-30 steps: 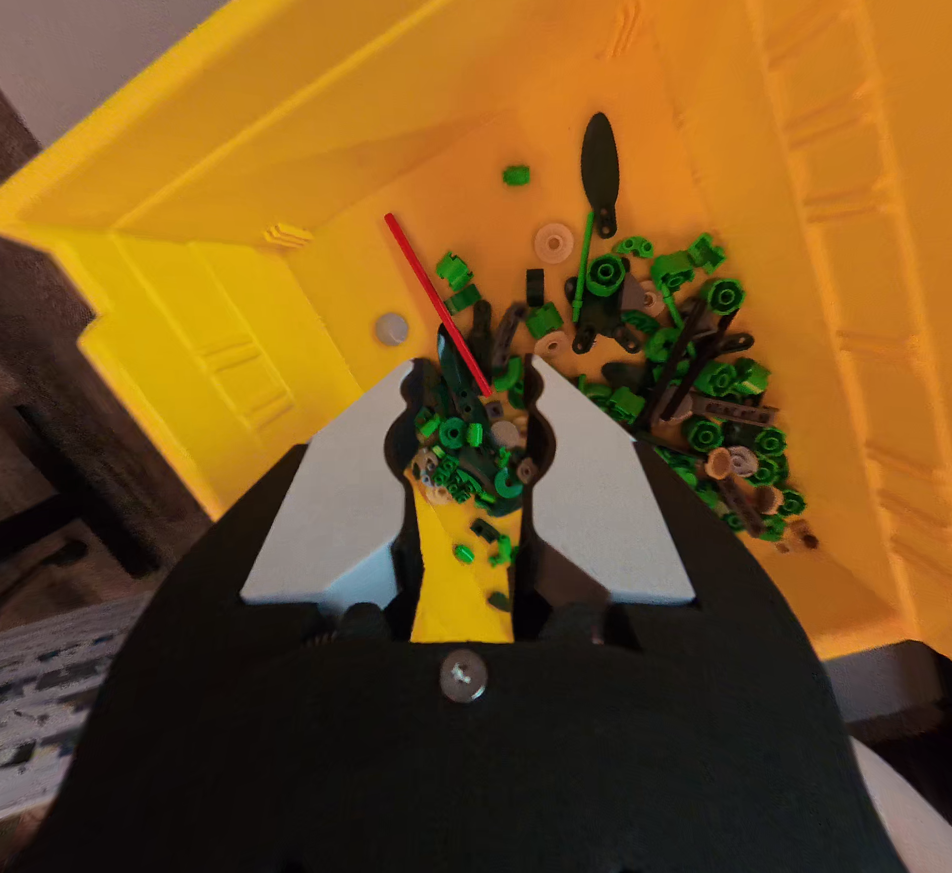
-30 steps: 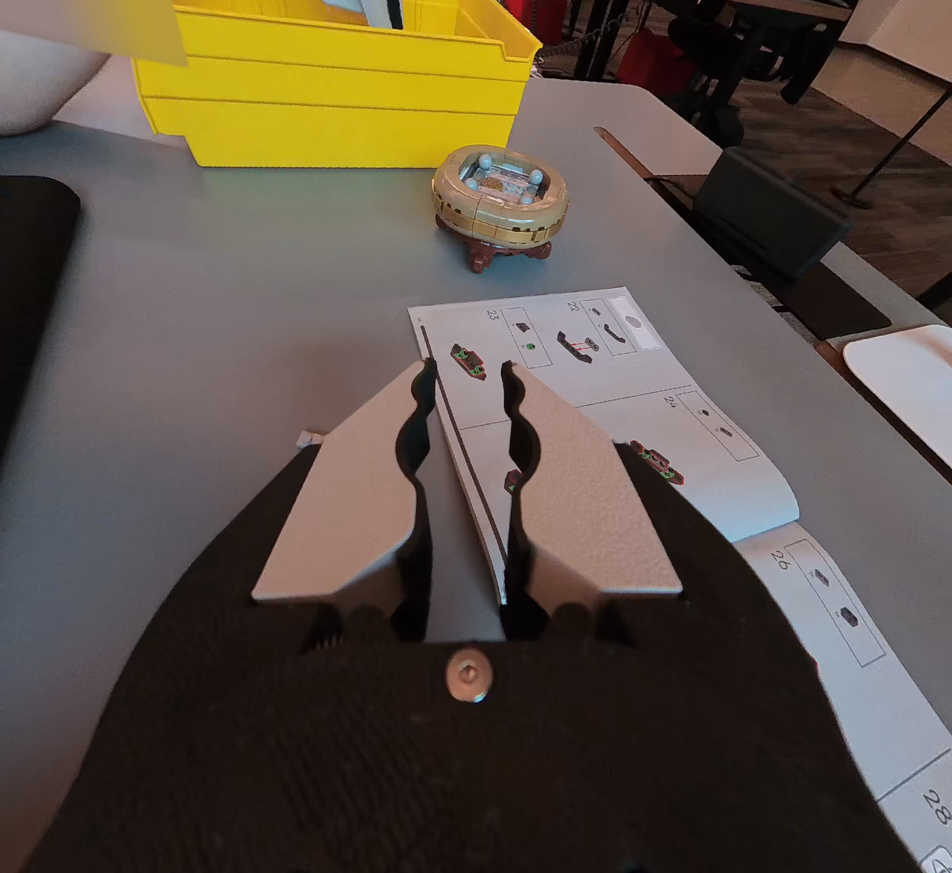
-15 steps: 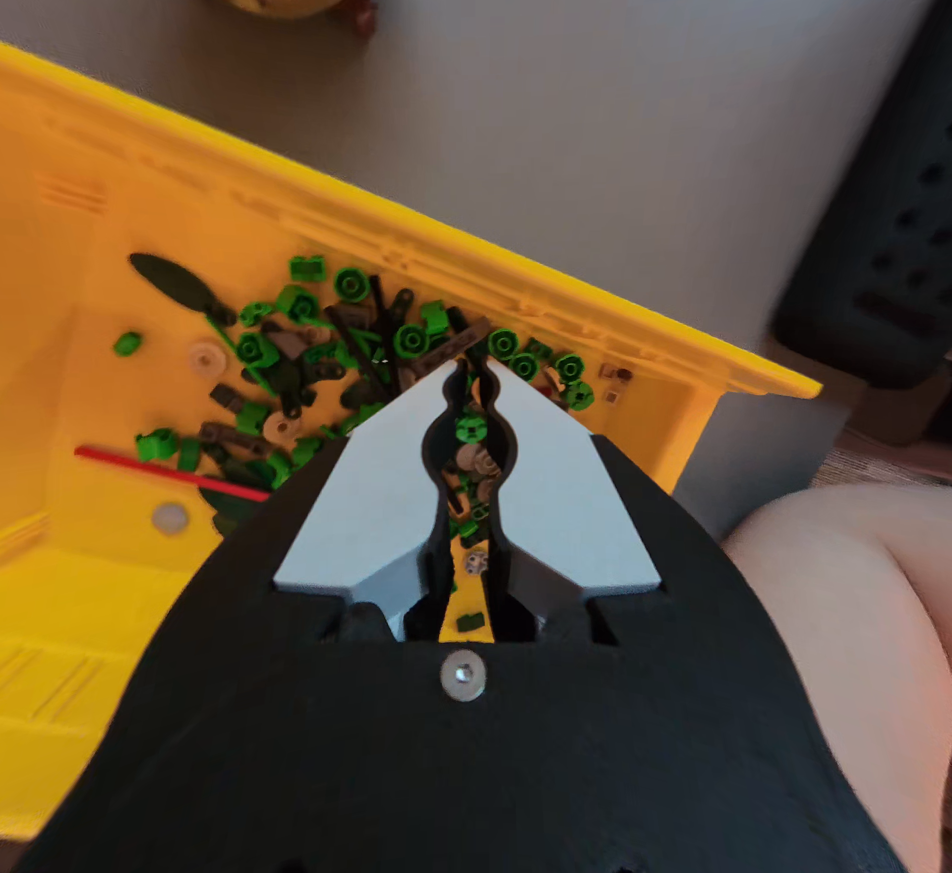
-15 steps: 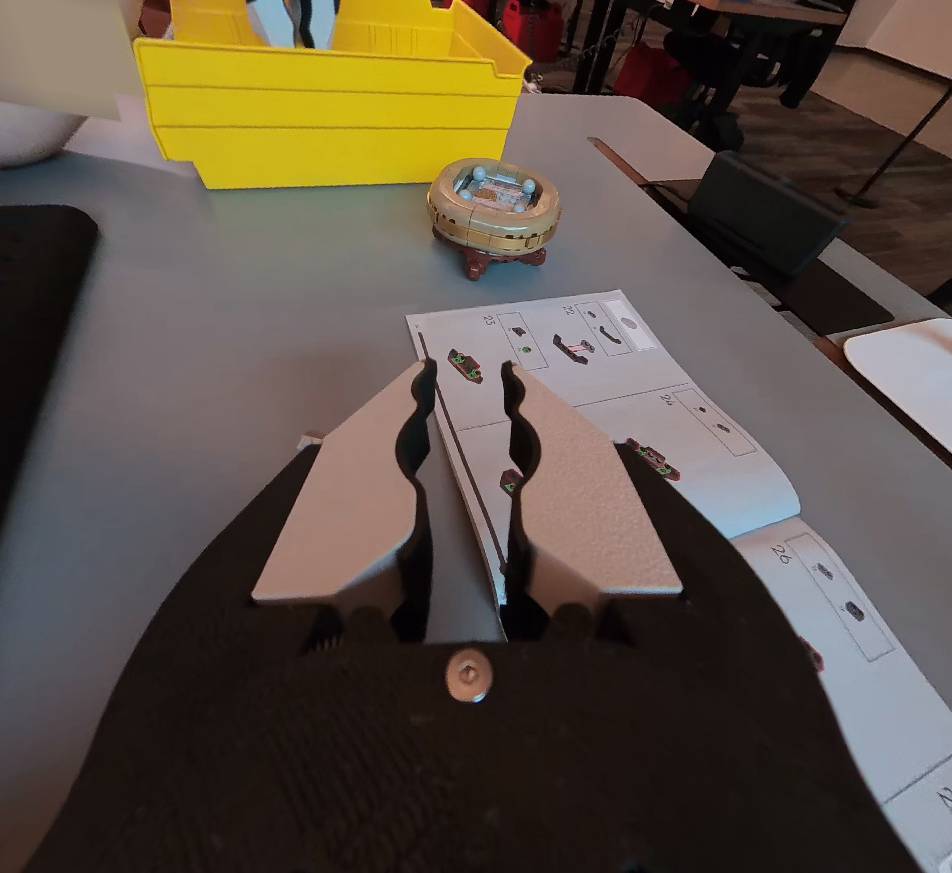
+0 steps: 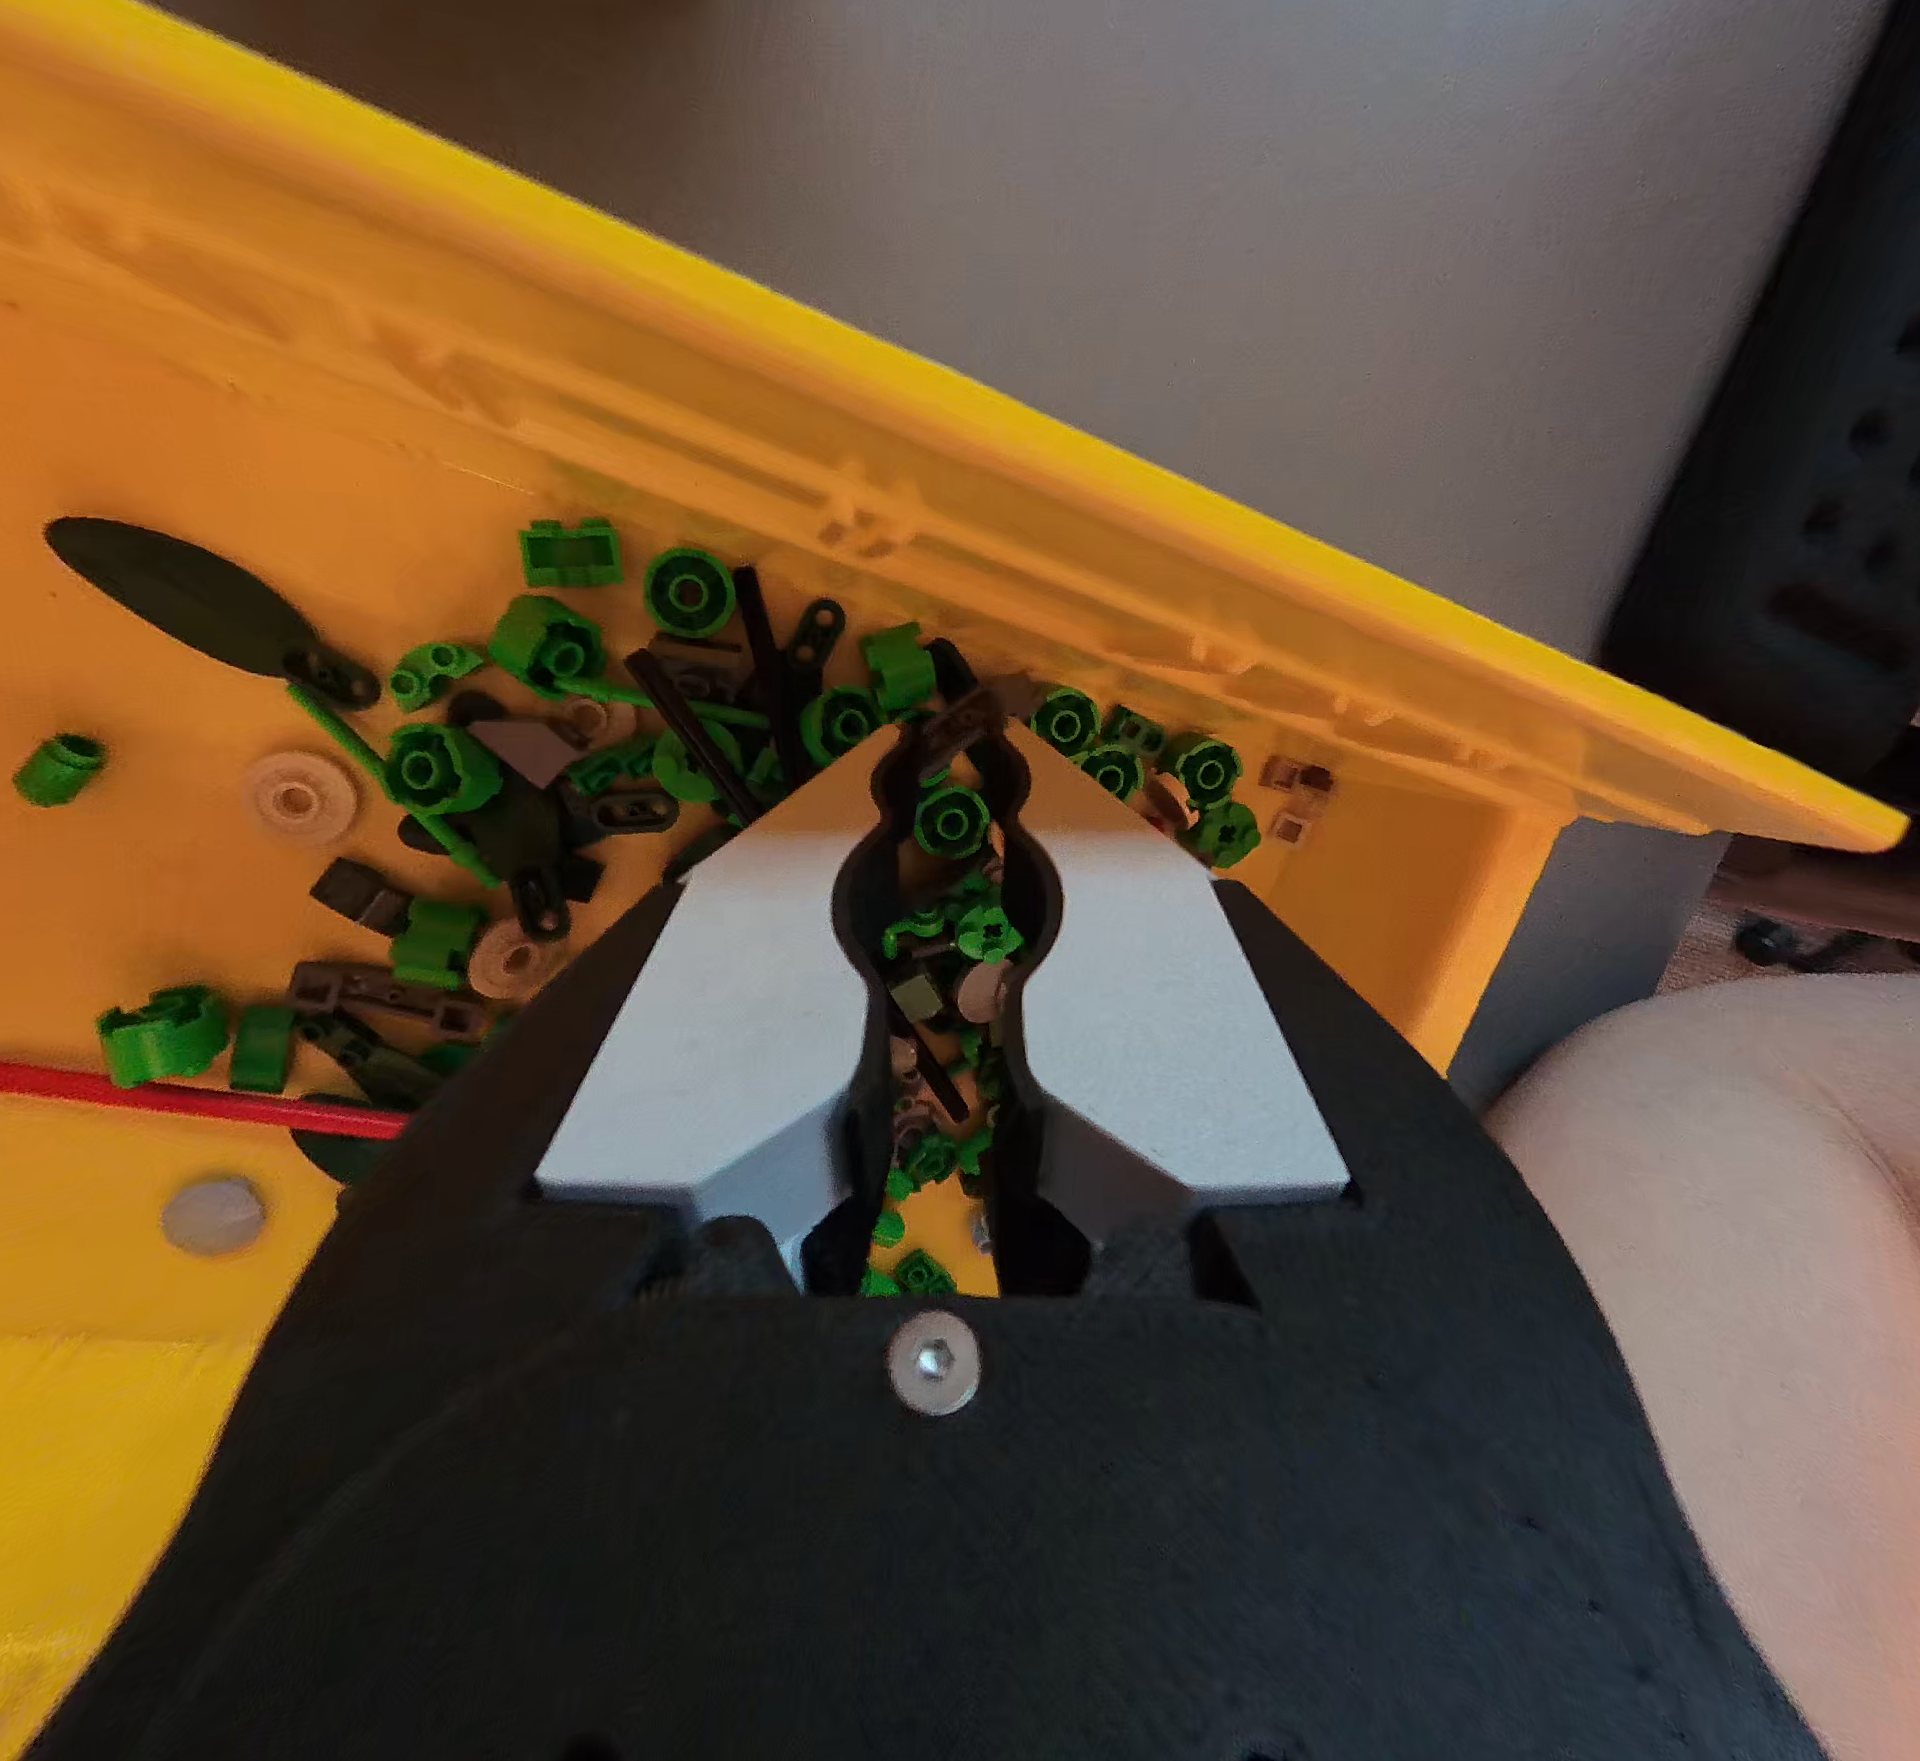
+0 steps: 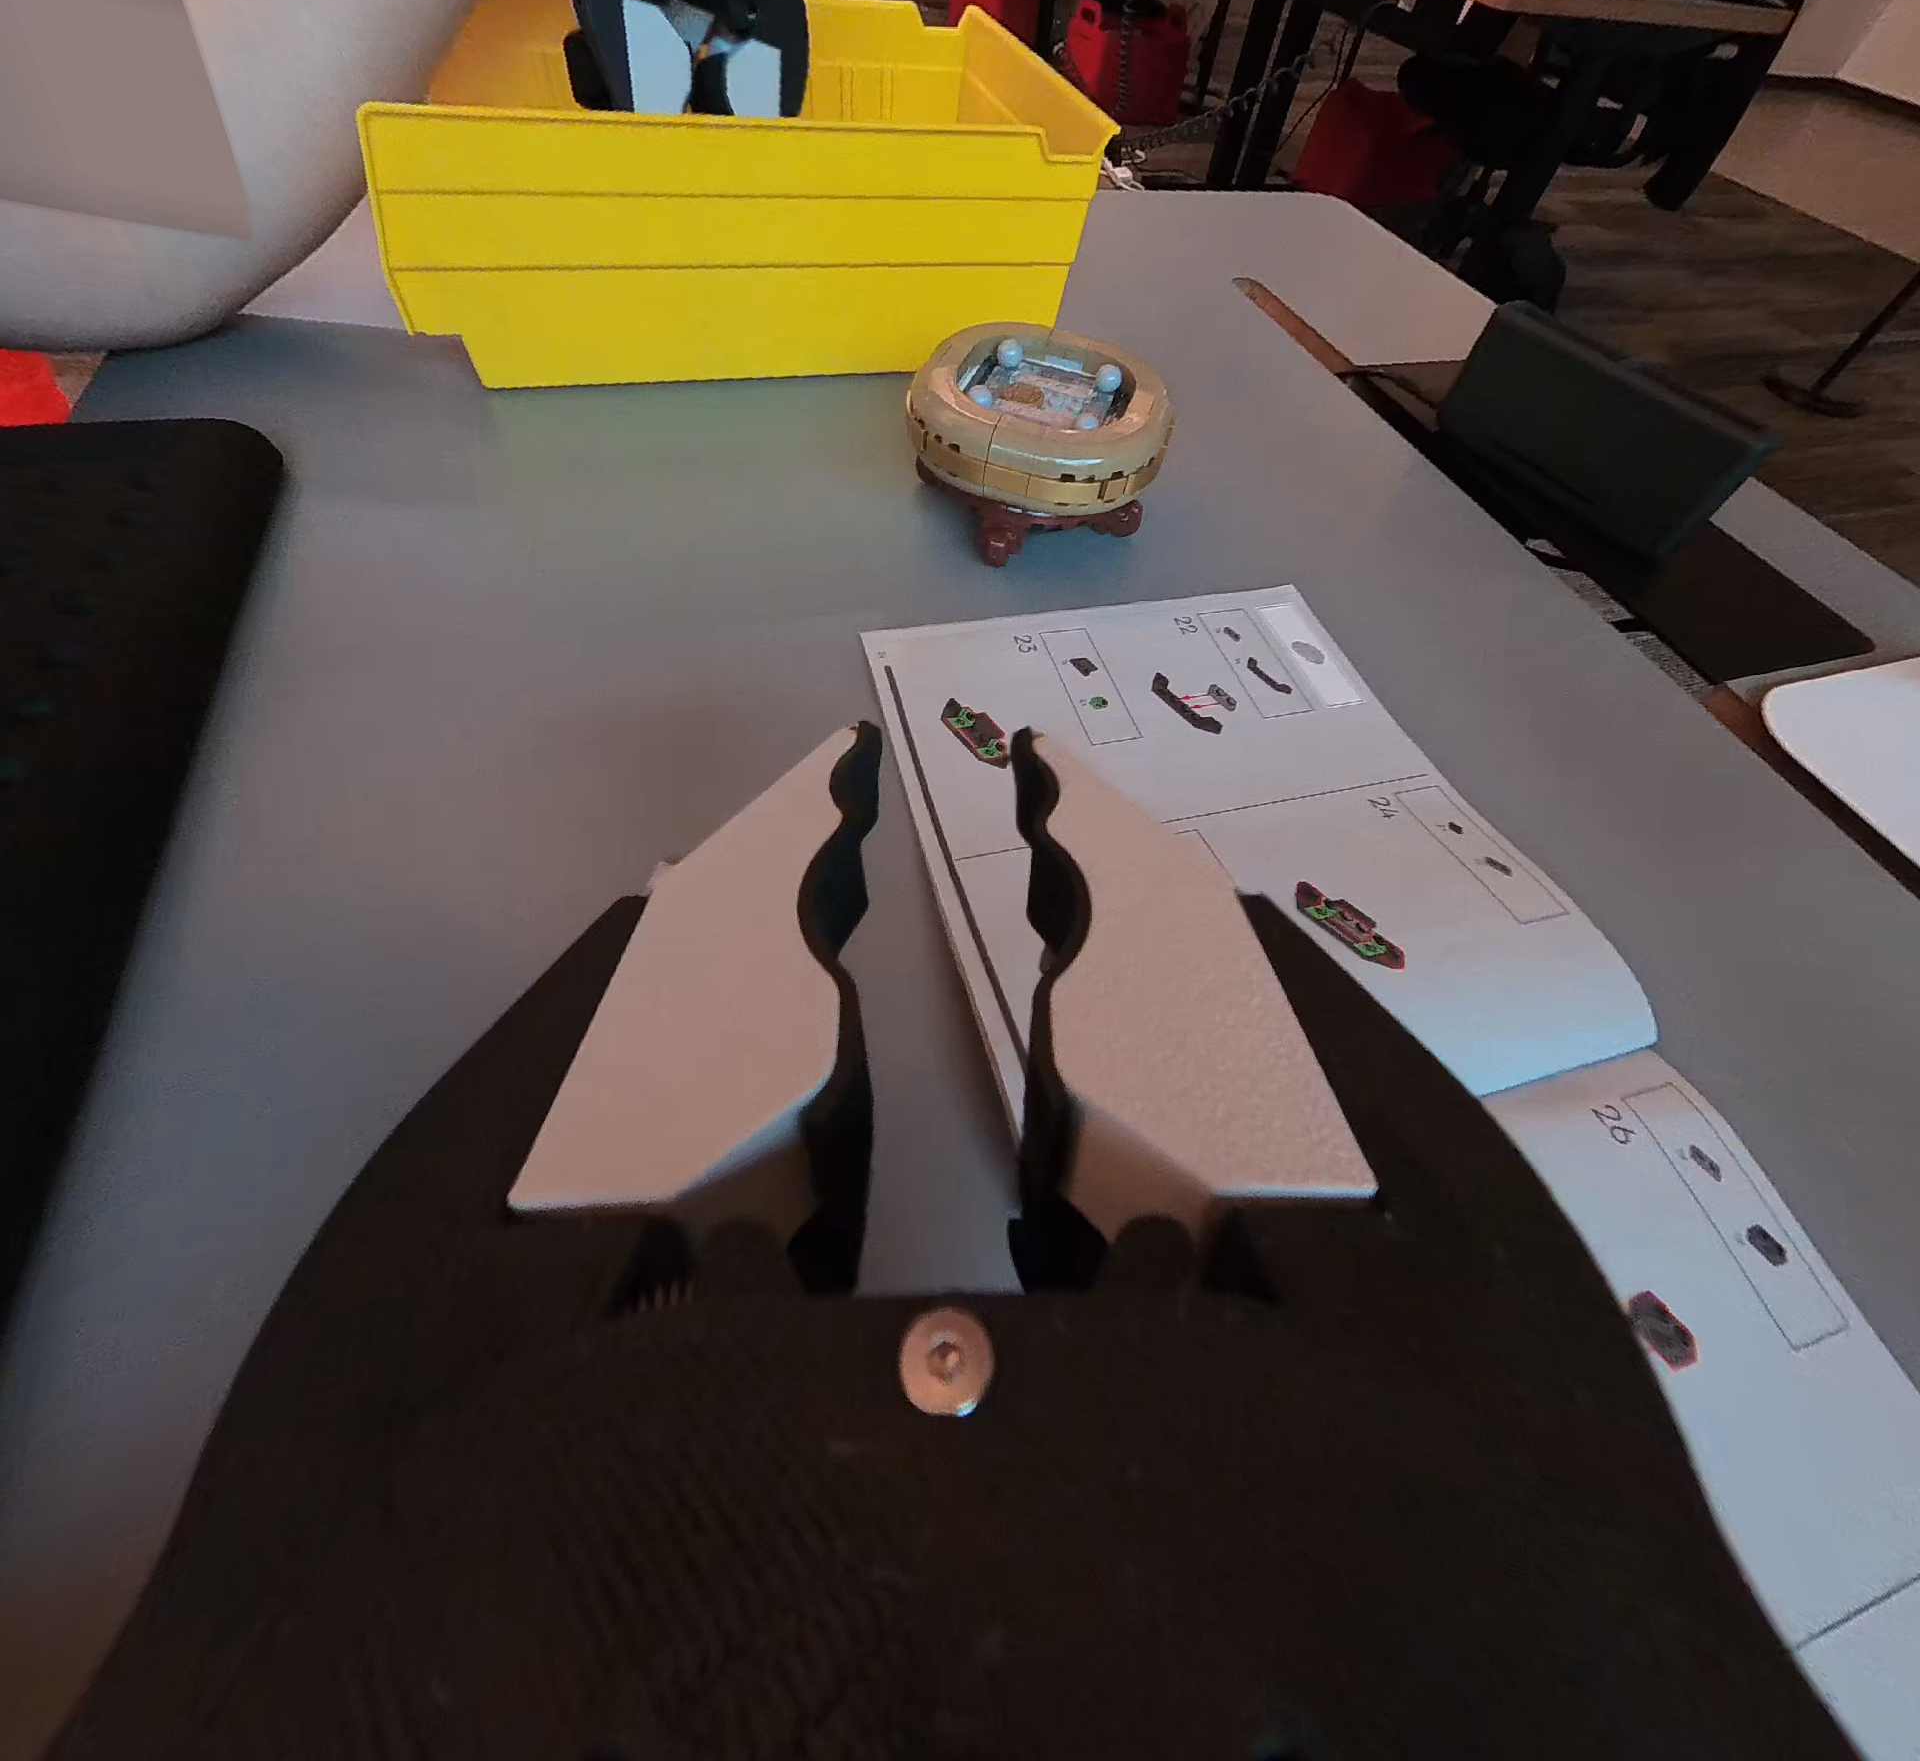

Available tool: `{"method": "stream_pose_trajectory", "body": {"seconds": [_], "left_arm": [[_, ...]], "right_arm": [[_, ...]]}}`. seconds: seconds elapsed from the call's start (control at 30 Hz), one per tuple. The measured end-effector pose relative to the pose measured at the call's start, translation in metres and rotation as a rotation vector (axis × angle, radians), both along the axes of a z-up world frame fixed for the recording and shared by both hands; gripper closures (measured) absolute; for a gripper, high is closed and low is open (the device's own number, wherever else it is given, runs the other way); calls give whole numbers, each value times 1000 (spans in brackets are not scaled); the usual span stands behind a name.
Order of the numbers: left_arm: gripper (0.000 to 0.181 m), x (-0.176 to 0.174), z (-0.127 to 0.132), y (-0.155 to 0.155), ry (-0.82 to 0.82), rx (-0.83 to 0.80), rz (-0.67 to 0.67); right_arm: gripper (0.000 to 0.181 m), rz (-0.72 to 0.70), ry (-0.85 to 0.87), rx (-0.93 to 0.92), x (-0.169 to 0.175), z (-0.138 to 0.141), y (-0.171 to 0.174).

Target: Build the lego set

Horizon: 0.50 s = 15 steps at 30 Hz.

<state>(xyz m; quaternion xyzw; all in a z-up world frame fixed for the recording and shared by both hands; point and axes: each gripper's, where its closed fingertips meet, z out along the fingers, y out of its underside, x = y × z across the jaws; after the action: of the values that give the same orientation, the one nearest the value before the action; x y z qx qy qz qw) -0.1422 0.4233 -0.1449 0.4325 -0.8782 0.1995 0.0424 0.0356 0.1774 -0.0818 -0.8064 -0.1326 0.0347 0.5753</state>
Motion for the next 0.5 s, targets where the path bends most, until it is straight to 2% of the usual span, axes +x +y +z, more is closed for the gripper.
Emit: {"method": "stream_pose_trajectory", "body": {"seconds": [0.23, 0.37, 0.5], "left_arm": [[166, -2, -2, 1, 21, -22, 20], [172, -3, -4, 12, 38, 10, 76], [168, -5, -9, 23, 38, 45, 92]], "right_arm": [[157, 14, 10, -18, -3, -4, 0], [157, 17, 12, -16, -4, -3, 0], [157, 15, 15, -9, -3, -1, 0]]}}
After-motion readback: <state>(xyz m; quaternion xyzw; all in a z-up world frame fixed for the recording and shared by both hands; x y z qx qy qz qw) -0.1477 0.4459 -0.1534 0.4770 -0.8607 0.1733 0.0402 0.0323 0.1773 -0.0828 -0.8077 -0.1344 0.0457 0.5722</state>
